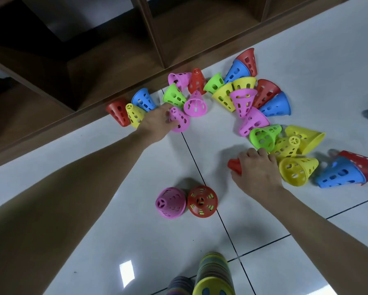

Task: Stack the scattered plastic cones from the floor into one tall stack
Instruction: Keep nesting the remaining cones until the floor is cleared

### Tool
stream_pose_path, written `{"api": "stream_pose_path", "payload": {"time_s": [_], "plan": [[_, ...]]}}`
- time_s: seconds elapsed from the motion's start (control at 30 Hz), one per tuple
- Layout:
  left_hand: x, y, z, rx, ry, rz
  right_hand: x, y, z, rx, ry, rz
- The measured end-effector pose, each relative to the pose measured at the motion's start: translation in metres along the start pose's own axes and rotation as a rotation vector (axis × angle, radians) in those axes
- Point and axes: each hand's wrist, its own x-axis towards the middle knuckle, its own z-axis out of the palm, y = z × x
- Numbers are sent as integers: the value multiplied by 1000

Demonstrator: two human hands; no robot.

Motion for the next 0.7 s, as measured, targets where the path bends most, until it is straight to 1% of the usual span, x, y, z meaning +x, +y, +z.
{"api": "stream_pose_path", "payload": {"time_s": [0.07, 0.1, 0.13, 0.23, 0.3, 0.37, 0.43, 0.5, 0.6, 0.7], "plan": [[-7, -2, 7, -38, 26, -22, -3, 0, -5, -13, -14, -24], [-11, -3, 10, -49, 29, -31, -3, 0, -7, 56, 6, -27], [-15, -4, 11, -58, 24, -40, -4, -2, -11, 183, 48, -18], [-36, -4, 11, -149, 44, -43, -13, -13, -31, 712, 200, 16], [-58, 1, 2, -231, 106, -51, -27, -24, -50, 984, 202, -15], [-90, 12, -11, -275, 162, -63, -43, -35, -62, 1121, 153, -99], [-129, 21, -26, -336, 217, -71, -59, -41, -63, 1165, 108, -168], [-170, 27, -38, -422, 278, -84, -72, -44, -58, 1138, 62, -213], [-222, 37, -44, -472, 295, -81, -81, -43, -45, 1000, 0, -279], [-252, 38, -37, -407, 271, -31, -82, -42, -29, 838, -62, -352]]}}
